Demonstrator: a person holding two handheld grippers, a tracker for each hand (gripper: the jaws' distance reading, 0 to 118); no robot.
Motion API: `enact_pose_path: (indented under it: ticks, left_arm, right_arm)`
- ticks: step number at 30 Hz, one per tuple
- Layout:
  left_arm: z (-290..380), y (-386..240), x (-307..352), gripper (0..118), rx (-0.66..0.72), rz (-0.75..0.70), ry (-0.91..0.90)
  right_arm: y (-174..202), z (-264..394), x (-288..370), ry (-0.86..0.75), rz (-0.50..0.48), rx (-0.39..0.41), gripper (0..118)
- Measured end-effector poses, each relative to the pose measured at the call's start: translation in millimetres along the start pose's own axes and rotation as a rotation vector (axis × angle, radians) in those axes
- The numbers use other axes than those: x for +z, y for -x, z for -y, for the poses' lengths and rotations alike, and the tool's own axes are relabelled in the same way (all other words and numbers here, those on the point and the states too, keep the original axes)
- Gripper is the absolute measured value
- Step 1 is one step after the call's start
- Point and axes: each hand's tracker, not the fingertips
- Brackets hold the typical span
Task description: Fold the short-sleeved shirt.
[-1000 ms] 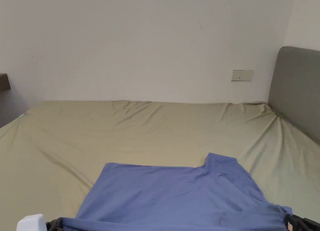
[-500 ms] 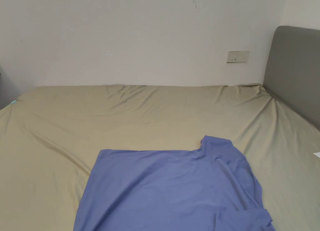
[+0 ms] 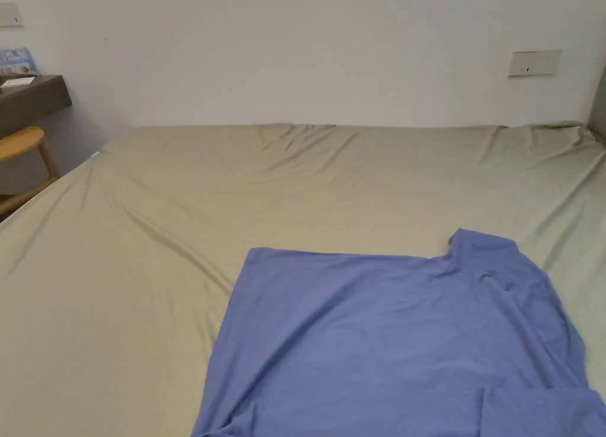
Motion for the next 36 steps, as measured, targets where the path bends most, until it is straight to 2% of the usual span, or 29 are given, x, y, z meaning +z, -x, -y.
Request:
enact_pose_path:
  ticks: [1, 3, 4, 10, 11, 12, 13, 14, 15, 19, 20, 21, 23, 24, 25, 32, 34, 36]
  left_arm:
    - [3.3, 1.5, 1.7, 2, 0.006, 0.028, 0.012]
    - [13.5, 1.4, -6.0, 0, -0.001, 0.095, 0.082]
    - [18.8, 0.3, -10.8, 0, -0.031, 0.077, 0.108]
    - [37.3, -4.6, -56.4, 0, -0.077, 0.084, 0.307]
    - [40.0, -5.4, -66.0, 6, -0.089, 0.067, 0.328]
    - [43.3, -7.2, -74.6, 27, -0.101, 0.071, 0.319]
    - [45.5, -8.8, -82.0, 72, -0.106, 0.071, 0.309]
    - [46.6, -11.4, -92.1, 97, -0.125, 0.069, 0.322]
    - [45.5, -12.9, -99.5, 109, -0.138, 0.057, 0.33]
    - [48.2, -18.3, -130.8, 100, -0.176, 0.035, 0.322]
    - [50.7, -18.1, -139.0, 94, -0.183, 0.034, 0.346]
    - [54.0, -17.6, -146.1, 82, -0.181, 0.029, 0.359]
    - [58.8, -16.4, -155.0, 32, -0.18, 0.005, 0.39]
    - [60.4, -13.4, -153.3, 14, -0.168, 0.016, 0.377]
    - [60.3, -13.2, -150.9, 5, -0.153, 0.02, 0.358]
    - [51.2, -14.6, -121.8, 1, -0.133, 0.07, 0.264]
    - [48.3, -14.0, -117.5, 1, -0.125, 0.079, 0.258]
    - [41.8, -14.0, -114.2, 1, -0.119, 0.084, 0.241]
  right_arm:
    - [7.9, 1.9, 1.8, 0.003, -0.006, 0.012, 2]
    - [20.5, 6.7, -0.8, 0.049, -0.118, 0.007, 1]
    - [26.1, 9.2, -6.4, 0.064, -0.141, 0.008, 1]
    - [51.7, 12.3, -16.5, 0.105, -0.184, 0.018, 1]
    - [54.5, 11.7, -18.0, 0.116, -0.198, 0.021, 1]
    - [55.9, 11.7, -19.6, 0.125, -0.204, 0.026, 1]
    - [57.6, 12.2, -20.0, 0.126, -0.205, 0.029, 1]
    - [59.4, 12.1, -20.5, 0.132, -0.211, 0.033, 1]
    - [60.7, 11.9, -20.7, 0.138, -0.215, 0.031, 1]
    - [61.9, 14.2, -20.8, 0.151, -0.222, 0.03, 1]
    - [61.1, 16.6, -21.1, 0.157, -0.221, 0.027, 1]
    - [60.9, 17.0, -21.3, 0.161, -0.218, 0.022, 1]
    - [60.0, 17.3, -21.4, 0.168, -0.215, 0.014, 1]
    - [59.6, 17.2, -20.0, 0.166, -0.208, 0.014, 1]
    - [58.5, 17.2, -19.5, 0.165, -0.205, 0.013, 1]
    - [42.4, 25.1, -23.8, 0.197, -0.158, -0.035, 1]
    - [34.7, 23.9, -27.2, 0.205, -0.106, 0.0, 1]
    - [18.5, 23.4, -36.3, 0.226, -0.062, -0.009, 1]
